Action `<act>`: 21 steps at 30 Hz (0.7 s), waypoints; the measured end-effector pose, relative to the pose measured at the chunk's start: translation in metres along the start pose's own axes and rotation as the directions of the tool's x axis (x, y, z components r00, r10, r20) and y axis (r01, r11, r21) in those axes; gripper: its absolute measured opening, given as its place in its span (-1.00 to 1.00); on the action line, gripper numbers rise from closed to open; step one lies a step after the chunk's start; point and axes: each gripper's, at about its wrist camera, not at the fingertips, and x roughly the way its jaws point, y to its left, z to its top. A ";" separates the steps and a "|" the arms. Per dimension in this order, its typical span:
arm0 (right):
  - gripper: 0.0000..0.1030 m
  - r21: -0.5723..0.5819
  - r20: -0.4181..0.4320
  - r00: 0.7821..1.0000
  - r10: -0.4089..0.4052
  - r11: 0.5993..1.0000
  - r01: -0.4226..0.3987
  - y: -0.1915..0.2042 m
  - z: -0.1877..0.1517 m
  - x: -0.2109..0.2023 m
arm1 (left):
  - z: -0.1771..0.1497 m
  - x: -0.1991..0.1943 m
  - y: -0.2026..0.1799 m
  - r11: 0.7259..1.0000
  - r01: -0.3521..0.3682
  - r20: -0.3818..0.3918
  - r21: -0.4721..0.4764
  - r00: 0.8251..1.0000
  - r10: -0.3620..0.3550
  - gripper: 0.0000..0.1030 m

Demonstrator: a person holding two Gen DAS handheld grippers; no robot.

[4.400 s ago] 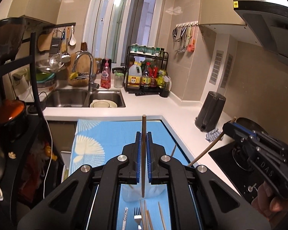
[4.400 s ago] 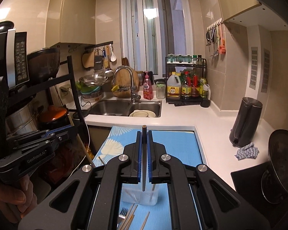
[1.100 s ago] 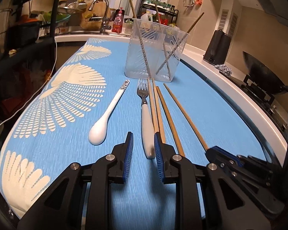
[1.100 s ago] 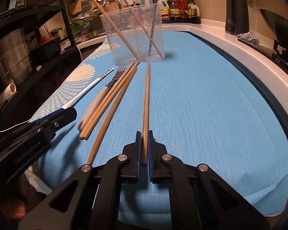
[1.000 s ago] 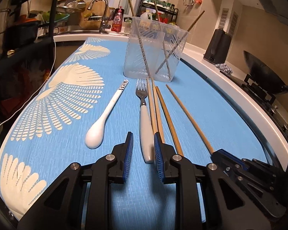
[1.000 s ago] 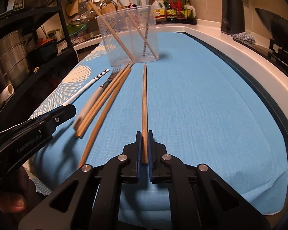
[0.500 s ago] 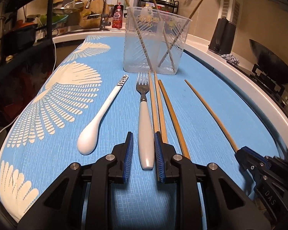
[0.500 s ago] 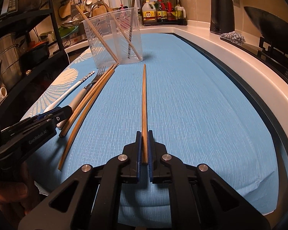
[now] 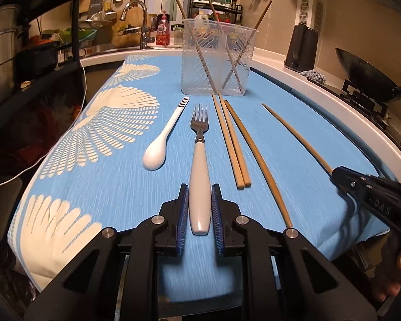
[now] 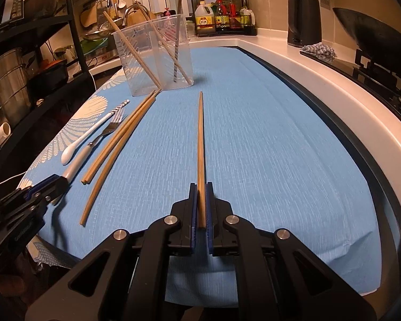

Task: Organize utensils
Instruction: 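Close the left tool on the white-handled fork while the right tool holds its chopstick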

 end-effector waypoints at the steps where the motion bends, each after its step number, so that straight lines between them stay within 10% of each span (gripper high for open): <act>1: -0.82 -0.001 -0.003 1.000 -0.002 1.000 0.002 -0.001 -0.001 0.001 | -0.001 0.000 -0.001 1.000 -0.005 0.003 0.000 1.000 0.005 -0.65; 21: -0.87 0.000 0.039 0.999 -0.025 1.000 0.025 -0.005 0.000 -0.003 | -0.003 0.004 -0.006 0.999 -0.035 0.053 -0.013 0.998 0.036 -0.65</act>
